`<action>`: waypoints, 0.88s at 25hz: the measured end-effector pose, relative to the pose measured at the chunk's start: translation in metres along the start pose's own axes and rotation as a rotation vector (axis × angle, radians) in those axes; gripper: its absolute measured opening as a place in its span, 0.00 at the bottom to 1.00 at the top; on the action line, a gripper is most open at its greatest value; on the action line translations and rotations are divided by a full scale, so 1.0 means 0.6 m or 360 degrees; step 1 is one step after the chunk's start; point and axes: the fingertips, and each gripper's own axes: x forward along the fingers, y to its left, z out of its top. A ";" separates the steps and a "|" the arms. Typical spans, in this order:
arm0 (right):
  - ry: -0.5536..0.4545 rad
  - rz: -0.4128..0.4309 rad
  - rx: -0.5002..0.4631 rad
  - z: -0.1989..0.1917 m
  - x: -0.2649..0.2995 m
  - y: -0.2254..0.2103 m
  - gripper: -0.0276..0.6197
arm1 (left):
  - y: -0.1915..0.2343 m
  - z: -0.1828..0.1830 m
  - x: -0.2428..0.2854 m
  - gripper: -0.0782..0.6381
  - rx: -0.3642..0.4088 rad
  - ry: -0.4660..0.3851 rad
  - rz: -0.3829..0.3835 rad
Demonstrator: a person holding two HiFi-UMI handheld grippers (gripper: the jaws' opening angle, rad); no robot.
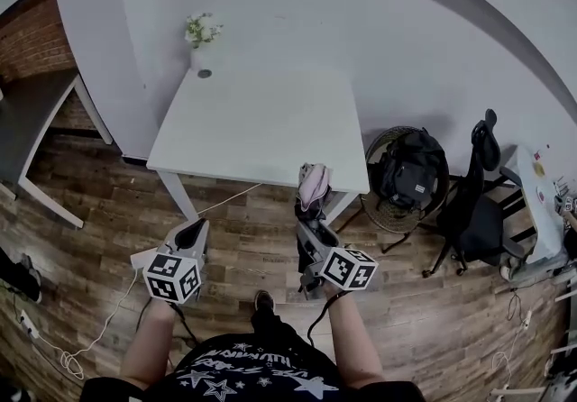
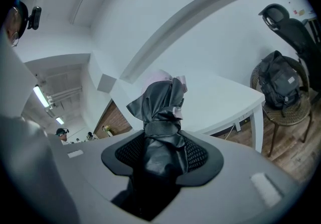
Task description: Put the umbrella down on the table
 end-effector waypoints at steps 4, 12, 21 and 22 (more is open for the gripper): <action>0.0037 0.0020 -0.0016 0.034 0.036 -0.035 0.39 | -0.003 0.020 0.055 0.11 0.0011 -0.0005 0.0020; 0.0098 0.0083 -0.0067 0.106 0.111 -0.104 0.39 | -0.009 0.063 0.165 0.12 0.0024 -0.0057 0.0050; 0.0154 0.0104 -0.0041 0.141 0.155 -0.157 0.39 | -0.015 0.075 0.223 0.11 0.0022 -0.0032 0.0073; 0.0160 0.0106 -0.0040 0.142 0.158 -0.160 0.39 | -0.012 0.078 0.229 0.11 0.0017 -0.0029 0.0083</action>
